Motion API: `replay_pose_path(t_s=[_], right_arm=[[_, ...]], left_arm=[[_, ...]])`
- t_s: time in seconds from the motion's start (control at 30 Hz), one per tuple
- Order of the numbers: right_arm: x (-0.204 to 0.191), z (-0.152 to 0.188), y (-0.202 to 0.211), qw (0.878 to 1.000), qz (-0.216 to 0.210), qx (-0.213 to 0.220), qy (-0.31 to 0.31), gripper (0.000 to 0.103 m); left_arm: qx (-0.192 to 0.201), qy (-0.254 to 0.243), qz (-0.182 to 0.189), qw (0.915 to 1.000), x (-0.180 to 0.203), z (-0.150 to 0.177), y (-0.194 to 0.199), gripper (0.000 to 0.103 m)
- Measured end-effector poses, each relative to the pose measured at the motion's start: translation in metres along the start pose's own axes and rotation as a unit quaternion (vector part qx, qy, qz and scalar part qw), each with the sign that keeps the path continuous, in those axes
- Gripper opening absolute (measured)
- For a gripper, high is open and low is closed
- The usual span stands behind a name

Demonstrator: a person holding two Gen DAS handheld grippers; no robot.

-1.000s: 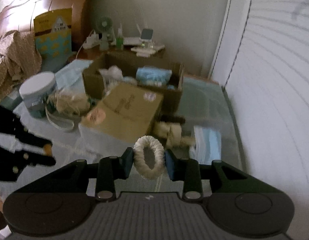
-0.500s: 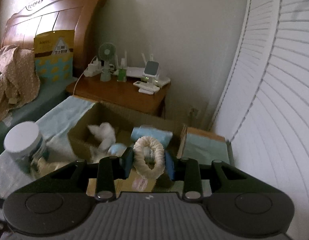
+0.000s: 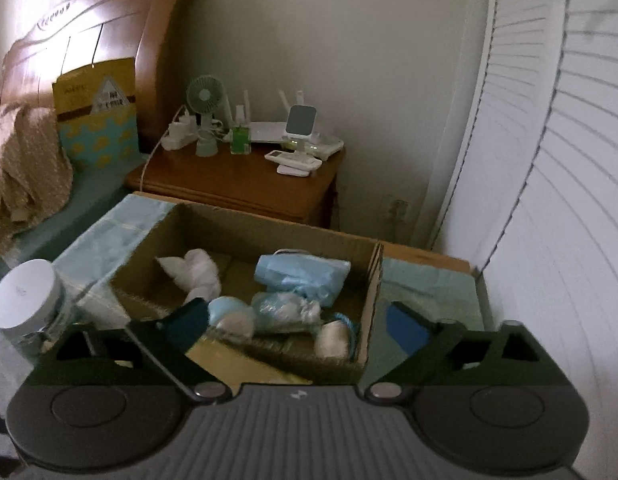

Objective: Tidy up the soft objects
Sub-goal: 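Carry the cream scrunchie into the cardboard box and open the right tool, then lower the orange item into the cardboard box and open the left tool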

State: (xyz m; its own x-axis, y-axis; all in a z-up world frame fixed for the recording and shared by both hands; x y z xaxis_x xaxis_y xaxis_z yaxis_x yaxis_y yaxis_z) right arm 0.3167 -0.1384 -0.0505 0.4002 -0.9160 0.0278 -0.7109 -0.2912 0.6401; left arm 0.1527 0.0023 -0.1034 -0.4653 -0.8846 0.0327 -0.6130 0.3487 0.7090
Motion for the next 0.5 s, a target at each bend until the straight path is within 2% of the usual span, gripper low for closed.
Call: replay_pose_path(t_s=[0.23, 0.5], right_arm=[[-0.009, 0.029, 0.026, 0.999, -0.002, -0.014, -0.031, 0.103], [-0.016, 0.068, 0.044, 0.996, 0.027, -0.052, -0.059, 0.103]], left_arm=[[0.006, -0.009, 0.002, 0.9999, 0.003, -0.014, 0.000, 0.023], [0.014, 0.007, -0.006, 0.9999, -0.014, -0.047, -0.001, 0.023]])
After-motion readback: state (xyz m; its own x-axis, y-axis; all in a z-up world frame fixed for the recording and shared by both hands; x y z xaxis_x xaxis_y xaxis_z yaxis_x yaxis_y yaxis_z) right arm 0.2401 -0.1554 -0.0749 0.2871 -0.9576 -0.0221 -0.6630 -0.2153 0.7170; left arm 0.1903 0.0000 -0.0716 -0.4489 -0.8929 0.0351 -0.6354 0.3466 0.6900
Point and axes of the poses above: each gripper's, at about its wrist camera, not at the fingertips, and y roughly against the way its jaws point, x to its right, z to its underside, the point moved 10 cm from there along -y, roughly the way its jaws point, and after that the axes turned 1 degree about -y, right-handed, at the moved point
